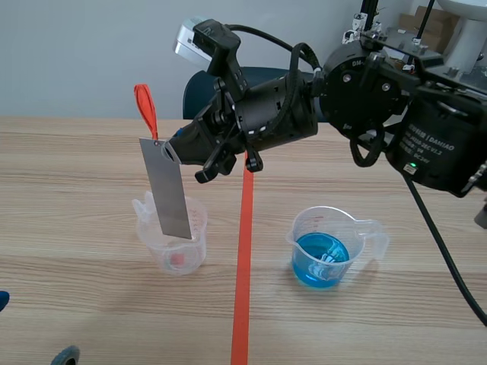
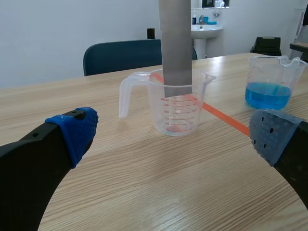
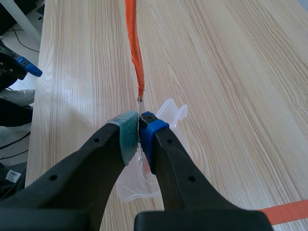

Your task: Do the redox reaction experiment. put the plate into the left beaker

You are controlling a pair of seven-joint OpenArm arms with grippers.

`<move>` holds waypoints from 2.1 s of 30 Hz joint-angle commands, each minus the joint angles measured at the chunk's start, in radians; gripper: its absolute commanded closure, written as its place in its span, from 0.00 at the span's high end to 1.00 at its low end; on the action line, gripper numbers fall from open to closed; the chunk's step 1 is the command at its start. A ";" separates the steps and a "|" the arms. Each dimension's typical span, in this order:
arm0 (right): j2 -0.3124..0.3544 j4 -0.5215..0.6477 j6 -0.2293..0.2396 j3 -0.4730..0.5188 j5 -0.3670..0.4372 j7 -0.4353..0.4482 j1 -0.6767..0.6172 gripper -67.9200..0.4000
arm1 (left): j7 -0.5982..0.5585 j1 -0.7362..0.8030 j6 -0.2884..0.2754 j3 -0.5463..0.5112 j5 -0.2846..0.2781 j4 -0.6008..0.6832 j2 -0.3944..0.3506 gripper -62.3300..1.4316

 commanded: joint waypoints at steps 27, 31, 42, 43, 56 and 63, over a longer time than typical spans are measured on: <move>-0.108 -0.061 0.035 0.007 -0.278 0.127 -0.066 0.01 | -0.043 0.000 0.000 -0.003 -0.006 0.014 0.000 1.00; -0.111 -0.061 0.039 0.007 -0.344 0.164 -0.078 0.01 | -0.043 0.000 0.000 -0.003 -0.006 0.014 0.000 1.00; -0.111 -0.061 0.087 0.007 -0.348 0.169 -0.079 0.02 | -0.043 0.000 0.000 -0.003 -0.006 0.014 0.000 1.00; -0.111 -0.061 0.087 0.007 -0.349 0.167 -0.079 0.02 | -0.043 0.000 0.000 -0.003 -0.006 0.014 0.000 1.00; -0.068 -0.060 0.087 0.008 -0.344 0.166 -0.078 1.00 | -0.043 0.000 0.000 -0.003 -0.007 0.014 0.000 1.00; -0.058 -0.059 0.087 0.008 -0.344 0.170 -0.074 1.00 | -0.043 0.000 0.000 -0.003 -0.007 0.014 0.000 1.00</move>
